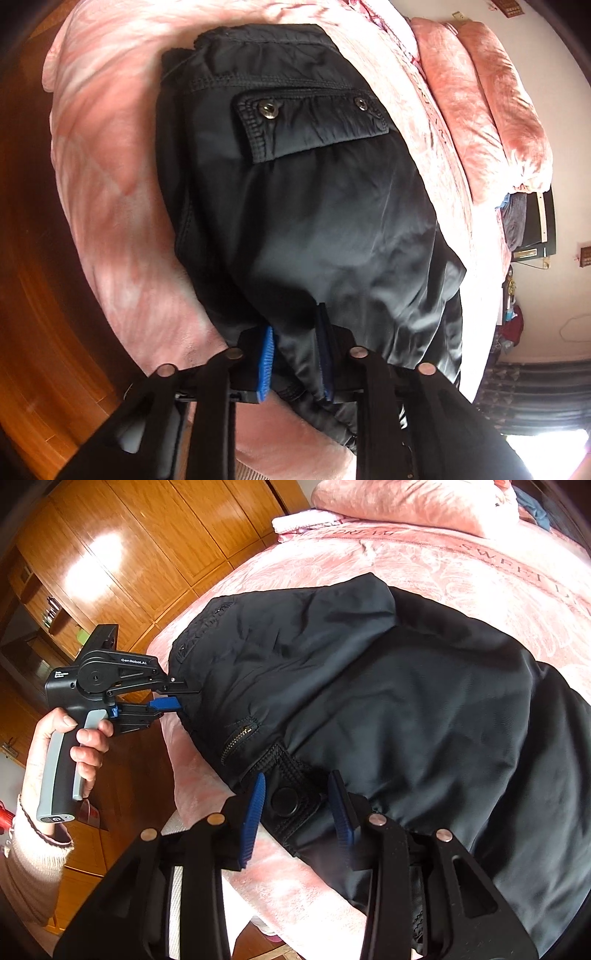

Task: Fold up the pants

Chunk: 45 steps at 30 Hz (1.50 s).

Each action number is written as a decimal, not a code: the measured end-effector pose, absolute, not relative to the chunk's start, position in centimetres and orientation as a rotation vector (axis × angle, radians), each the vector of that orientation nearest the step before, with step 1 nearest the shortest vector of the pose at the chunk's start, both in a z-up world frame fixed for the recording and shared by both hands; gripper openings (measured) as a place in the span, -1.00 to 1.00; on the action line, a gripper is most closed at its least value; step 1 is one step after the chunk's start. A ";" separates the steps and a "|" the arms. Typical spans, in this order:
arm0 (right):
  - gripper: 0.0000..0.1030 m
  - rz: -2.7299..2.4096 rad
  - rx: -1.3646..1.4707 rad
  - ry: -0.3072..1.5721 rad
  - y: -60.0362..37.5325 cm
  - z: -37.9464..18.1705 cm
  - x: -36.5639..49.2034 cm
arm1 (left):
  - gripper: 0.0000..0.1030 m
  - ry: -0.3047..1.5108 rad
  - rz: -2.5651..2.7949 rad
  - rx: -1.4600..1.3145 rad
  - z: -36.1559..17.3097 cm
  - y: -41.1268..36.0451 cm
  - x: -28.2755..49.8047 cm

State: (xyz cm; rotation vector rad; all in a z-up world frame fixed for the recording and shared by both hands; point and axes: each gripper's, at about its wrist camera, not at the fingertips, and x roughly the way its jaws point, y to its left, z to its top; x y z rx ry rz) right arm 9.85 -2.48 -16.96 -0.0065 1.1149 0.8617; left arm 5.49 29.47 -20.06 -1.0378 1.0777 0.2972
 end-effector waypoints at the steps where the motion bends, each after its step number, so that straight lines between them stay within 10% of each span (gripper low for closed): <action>1: -0.30 0.861 -0.008 1.116 -2.5 -17.0 9.9 | -0.82 1.067 0.302 -1.051 -20.3 29.5 5.4; 21: -0.19 0.751 0.028 1.082 -7.3 -15.6 9.4 | -0.66 0.988 0.493 -0.691 -16.0 27.2 3.0; 45: -0.16 0.436 0.190 1.150 -22.6 -17.4 4.7 | -0.37 1.215 -0.121 -0.132 -17.9 0.2 8.4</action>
